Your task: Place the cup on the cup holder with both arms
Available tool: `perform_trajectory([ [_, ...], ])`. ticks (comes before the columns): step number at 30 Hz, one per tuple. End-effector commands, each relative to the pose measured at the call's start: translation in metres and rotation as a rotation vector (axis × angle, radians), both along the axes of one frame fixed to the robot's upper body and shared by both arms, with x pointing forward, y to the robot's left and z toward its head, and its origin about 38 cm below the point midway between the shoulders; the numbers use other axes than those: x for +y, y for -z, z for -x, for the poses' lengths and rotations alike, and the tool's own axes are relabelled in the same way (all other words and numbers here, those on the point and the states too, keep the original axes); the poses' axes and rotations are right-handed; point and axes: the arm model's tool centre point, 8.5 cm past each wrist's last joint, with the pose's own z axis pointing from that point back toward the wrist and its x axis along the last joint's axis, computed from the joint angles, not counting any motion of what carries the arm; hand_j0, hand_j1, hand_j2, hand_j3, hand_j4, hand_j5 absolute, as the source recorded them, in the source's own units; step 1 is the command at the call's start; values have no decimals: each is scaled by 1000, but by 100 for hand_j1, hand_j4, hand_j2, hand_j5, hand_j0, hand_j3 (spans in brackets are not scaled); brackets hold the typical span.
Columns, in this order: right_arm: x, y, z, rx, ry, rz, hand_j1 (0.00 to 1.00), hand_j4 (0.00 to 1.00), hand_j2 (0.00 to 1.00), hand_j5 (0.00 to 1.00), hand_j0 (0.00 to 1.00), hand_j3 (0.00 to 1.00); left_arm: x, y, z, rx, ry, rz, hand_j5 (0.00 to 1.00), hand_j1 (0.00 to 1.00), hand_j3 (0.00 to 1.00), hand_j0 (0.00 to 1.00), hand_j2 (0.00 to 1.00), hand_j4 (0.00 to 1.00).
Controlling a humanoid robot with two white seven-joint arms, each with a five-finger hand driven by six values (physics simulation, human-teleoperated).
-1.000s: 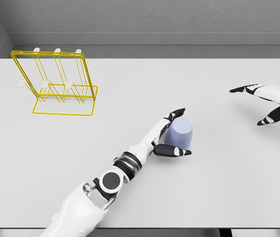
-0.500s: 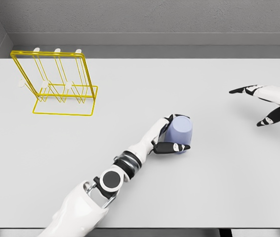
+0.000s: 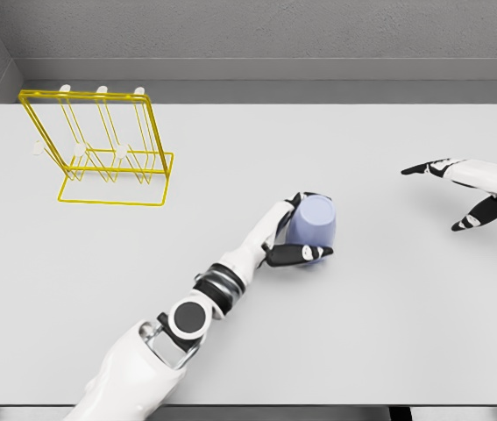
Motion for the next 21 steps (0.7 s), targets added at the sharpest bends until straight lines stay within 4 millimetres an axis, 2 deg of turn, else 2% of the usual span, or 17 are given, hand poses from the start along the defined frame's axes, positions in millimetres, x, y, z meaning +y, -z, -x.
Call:
perform_trajectory([
  [1,-2,1,0,6,9,-4,100,100,100,100,100,100,3,-8,-1,-19,-7,15,61,61,61,61,61,61],
  [6,-5,-1,-2,2,17,-2,100,100,100,100,100,100,16,-18,-9,-40,-40,29,65,65,65,65,65,65],
  [10,-3,3,0,13,7,7,100,100,100,100,100,100,36,-24,-15,-64,-70,20,65,65,65,65,65,65],
  [13,10,-5,0,-11,-32,2,100,100,100,100,100,100,45,-27,-17,-79,-80,11,65,65,65,65,65,65],
  [15,11,-2,0,-7,-33,-2,100,100,100,100,100,100,49,-29,-19,-84,-89,15,65,65,65,65,65,65],
  [21,11,0,1,-2,-31,-2,100,100,100,100,100,100,80,-37,-23,-119,-144,9,65,65,65,65,65,65],
])
